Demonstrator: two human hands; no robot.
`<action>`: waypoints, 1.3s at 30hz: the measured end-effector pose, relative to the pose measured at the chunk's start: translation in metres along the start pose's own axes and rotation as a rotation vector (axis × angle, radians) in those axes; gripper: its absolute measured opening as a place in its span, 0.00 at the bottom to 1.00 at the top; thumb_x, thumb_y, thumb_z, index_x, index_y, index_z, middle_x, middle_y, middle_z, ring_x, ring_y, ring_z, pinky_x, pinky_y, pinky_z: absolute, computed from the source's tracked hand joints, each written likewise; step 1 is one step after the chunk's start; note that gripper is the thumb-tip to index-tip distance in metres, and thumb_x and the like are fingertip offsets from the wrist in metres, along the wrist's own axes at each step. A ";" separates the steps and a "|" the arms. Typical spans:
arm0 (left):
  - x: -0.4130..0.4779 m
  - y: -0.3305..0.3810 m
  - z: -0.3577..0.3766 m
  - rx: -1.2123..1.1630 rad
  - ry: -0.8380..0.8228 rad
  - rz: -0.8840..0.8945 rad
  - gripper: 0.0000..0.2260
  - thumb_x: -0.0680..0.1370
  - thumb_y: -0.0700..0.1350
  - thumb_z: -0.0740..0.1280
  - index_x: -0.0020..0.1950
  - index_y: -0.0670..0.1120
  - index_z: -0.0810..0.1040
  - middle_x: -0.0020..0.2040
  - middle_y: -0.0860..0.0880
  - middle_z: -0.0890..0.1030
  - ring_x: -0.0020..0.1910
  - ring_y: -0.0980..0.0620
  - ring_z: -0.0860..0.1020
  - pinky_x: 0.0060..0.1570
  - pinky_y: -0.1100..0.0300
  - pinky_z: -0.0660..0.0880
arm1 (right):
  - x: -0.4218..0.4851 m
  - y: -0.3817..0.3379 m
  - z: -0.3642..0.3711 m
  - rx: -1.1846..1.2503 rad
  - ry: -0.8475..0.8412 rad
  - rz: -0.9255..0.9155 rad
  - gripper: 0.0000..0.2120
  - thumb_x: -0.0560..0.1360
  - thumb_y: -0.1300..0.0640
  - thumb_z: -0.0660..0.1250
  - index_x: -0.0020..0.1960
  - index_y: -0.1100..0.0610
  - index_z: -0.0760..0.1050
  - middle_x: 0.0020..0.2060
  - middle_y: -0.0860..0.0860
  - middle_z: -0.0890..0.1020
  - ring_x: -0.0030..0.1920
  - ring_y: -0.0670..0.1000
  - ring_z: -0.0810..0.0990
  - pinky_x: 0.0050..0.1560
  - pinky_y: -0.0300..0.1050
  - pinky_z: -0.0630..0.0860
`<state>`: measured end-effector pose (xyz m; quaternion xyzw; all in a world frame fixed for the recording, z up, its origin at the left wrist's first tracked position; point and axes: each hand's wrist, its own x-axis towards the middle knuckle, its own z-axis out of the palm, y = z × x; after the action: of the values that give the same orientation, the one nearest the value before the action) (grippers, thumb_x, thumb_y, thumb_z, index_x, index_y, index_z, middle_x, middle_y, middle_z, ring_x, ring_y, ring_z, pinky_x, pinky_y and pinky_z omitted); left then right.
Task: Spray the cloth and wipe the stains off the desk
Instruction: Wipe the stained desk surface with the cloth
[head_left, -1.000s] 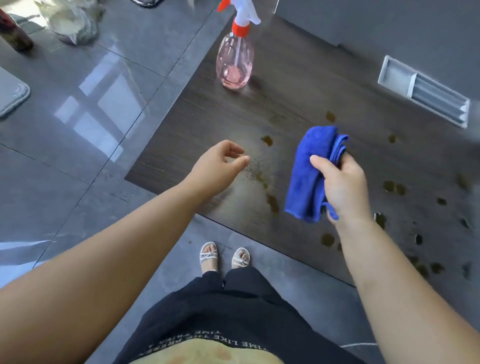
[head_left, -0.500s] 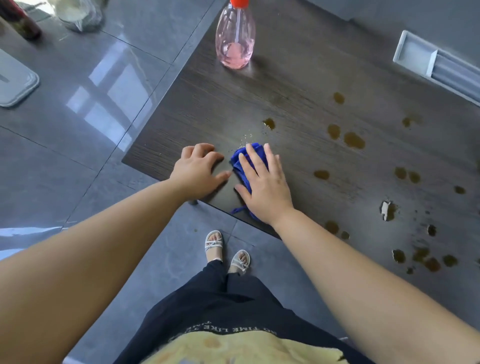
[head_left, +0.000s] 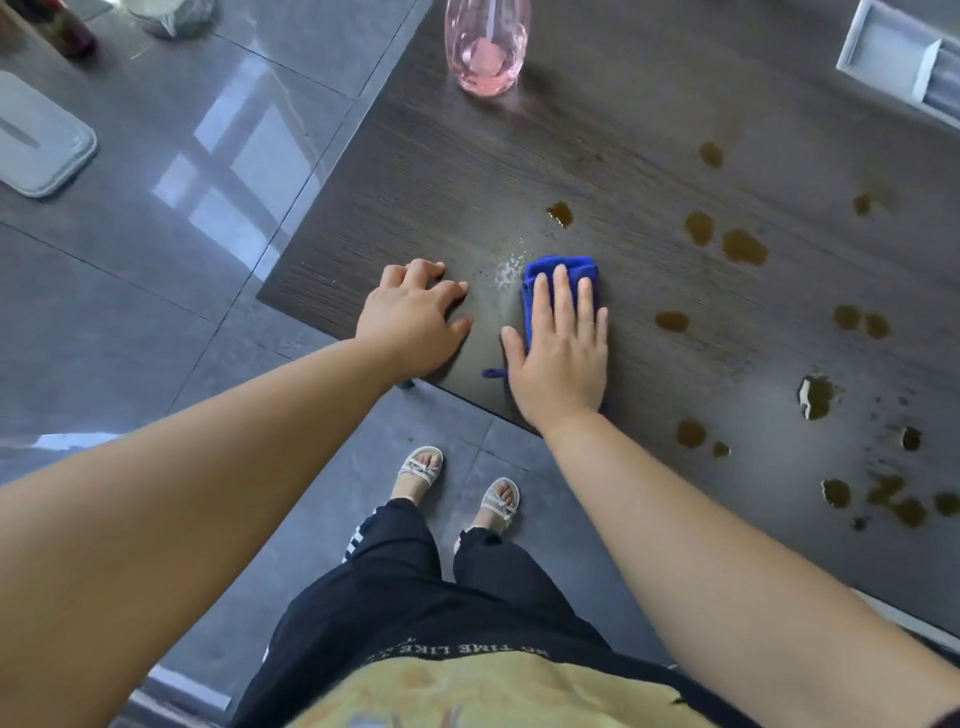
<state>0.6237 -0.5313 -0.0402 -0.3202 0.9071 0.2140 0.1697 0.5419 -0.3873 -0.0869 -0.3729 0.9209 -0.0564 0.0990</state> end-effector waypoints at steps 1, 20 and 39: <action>0.002 -0.001 -0.001 -0.049 0.071 -0.013 0.19 0.80 0.55 0.56 0.69 0.53 0.69 0.72 0.49 0.64 0.69 0.44 0.60 0.66 0.53 0.61 | -0.002 -0.009 0.004 -0.010 0.007 -0.016 0.29 0.78 0.46 0.57 0.75 0.57 0.59 0.75 0.55 0.59 0.75 0.59 0.56 0.73 0.58 0.53; 0.035 -0.041 -0.035 0.357 -0.116 0.147 0.59 0.56 0.69 0.74 0.77 0.49 0.48 0.76 0.45 0.50 0.73 0.42 0.52 0.69 0.49 0.59 | -0.012 -0.026 0.008 -0.128 -0.059 -0.307 0.25 0.78 0.49 0.50 0.74 0.53 0.62 0.74 0.51 0.63 0.74 0.57 0.61 0.71 0.58 0.57; 0.039 -0.031 -0.040 0.371 -0.185 0.134 0.59 0.57 0.66 0.76 0.76 0.47 0.46 0.76 0.45 0.48 0.73 0.41 0.52 0.65 0.52 0.65 | 0.019 0.014 -0.006 -0.118 -0.006 -0.128 0.25 0.78 0.50 0.51 0.74 0.53 0.61 0.74 0.53 0.64 0.73 0.60 0.60 0.70 0.64 0.61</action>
<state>0.6084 -0.5931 -0.0320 -0.2012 0.9309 0.0825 0.2936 0.5177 -0.3906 -0.0866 -0.4365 0.8965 -0.0074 0.0758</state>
